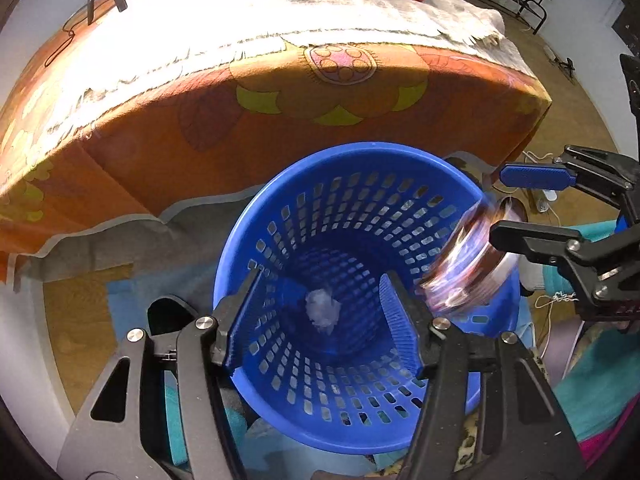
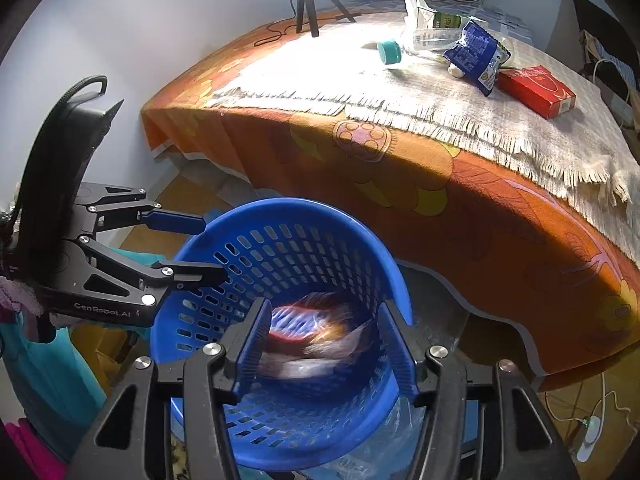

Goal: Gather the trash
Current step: 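Carry tissue and Snickers to the blue basket and open both tools, then move both tools back over the bed toward the bottle and wrapper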

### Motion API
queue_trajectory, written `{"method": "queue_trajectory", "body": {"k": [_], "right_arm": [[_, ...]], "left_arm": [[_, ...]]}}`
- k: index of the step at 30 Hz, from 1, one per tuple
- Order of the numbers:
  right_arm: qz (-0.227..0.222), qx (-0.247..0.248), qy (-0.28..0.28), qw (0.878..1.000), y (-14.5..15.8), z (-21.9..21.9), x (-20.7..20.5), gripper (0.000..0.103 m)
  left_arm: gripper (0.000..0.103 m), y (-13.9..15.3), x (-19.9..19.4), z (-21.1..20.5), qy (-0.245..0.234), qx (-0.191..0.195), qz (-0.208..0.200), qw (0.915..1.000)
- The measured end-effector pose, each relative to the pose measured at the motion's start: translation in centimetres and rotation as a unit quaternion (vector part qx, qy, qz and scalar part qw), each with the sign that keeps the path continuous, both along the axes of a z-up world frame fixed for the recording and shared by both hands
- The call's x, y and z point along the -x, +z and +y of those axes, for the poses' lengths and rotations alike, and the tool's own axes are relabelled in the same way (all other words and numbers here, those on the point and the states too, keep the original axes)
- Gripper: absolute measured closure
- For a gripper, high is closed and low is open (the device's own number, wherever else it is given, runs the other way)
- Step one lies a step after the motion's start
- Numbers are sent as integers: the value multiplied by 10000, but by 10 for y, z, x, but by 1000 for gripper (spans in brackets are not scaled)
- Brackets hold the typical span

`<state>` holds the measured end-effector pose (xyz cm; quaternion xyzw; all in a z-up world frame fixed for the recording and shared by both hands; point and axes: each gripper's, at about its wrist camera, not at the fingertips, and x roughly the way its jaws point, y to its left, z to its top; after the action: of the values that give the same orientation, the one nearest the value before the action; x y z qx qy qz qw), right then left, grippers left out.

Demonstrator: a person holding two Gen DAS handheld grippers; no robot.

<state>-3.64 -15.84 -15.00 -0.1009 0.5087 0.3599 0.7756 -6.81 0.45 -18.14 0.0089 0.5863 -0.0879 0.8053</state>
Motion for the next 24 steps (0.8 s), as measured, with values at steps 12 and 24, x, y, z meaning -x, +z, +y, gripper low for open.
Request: {"method": "queue_trajectory", "body": {"k": [12, 24], "right_arm": [[-56, 12, -164, 9998, 4, -6, -3, 34], [-256, -9, -530, 9983, 24, -16, -20, 22]], "left_arm": [[32, -2, -1, 1, 27, -32, 117, 9999], [32, 36, -14, 0, -95, 16, -529, 9986]]}}
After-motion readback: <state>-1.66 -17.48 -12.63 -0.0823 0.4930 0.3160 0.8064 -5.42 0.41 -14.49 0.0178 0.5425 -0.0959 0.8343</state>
